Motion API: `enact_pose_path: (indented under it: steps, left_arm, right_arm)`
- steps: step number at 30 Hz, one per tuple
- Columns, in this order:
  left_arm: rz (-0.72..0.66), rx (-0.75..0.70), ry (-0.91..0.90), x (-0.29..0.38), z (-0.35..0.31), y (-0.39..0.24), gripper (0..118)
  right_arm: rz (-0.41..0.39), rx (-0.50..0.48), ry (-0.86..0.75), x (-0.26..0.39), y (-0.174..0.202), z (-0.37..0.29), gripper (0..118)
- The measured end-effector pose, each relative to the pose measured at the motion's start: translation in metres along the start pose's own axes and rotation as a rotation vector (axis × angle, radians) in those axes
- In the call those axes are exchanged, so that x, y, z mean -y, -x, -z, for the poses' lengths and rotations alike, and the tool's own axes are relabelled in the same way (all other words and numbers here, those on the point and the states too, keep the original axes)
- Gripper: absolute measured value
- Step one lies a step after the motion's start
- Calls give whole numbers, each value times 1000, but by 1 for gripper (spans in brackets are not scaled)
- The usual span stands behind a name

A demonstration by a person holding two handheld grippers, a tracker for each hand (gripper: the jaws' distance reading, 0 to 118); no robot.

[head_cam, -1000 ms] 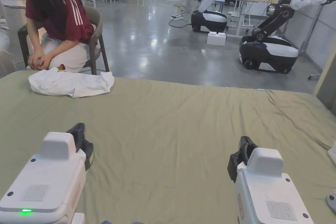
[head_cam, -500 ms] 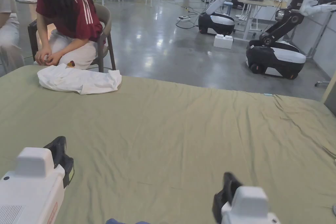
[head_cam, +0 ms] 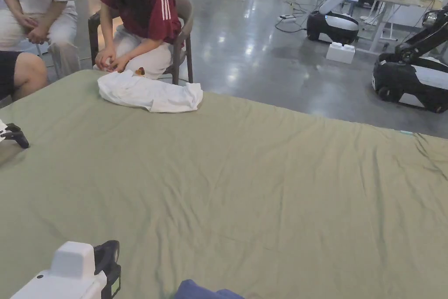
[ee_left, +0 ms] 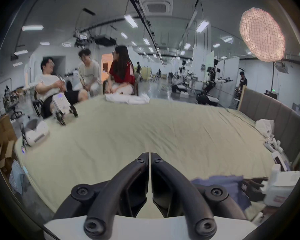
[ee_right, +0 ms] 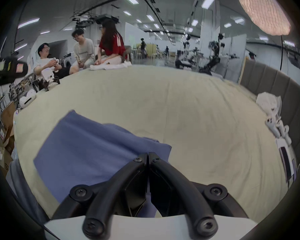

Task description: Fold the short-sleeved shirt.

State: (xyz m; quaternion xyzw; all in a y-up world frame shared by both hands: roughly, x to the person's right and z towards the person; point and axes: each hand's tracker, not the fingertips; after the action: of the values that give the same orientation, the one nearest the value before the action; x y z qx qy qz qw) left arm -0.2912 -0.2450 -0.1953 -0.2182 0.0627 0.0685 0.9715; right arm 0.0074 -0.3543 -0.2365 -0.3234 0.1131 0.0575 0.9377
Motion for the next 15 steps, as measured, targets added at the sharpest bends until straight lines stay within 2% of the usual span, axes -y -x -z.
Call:
enact_pose_path:
  steps: [1,2,4,5,7,8,12,15]
  left_arm:
    - [-28,47,54,3,3,3,13]
    - [-62,106,113,4,8,8,25]
    - [-149,234,227,6,20,20,53]
    - [-184,301,287,7,26,25,71]
    - [-251,414,368,13,43,33,88]
    - [-285,459,405,16,52,36,92]
    - [-372,609,579,33,95,41,93]
    - [-440,656,732,46,126,34,90]
  right_arm:
    - [-10,0,-12,1,-1,3,0]
    - [-15,3,-13,2,-1,4,0]
    - [-4,2,-18,1,-3,3,0]
    - [9,-1,-15,1,-4,4,0]
    - [12,-4,-15,-2,-3,-1,0]
    - [9,-5,-16,-2,-3,-2,0]
    - [10,-11,-14,-3,-5,-5,0]
    - [11,-14,-9,2,-9,2,0]
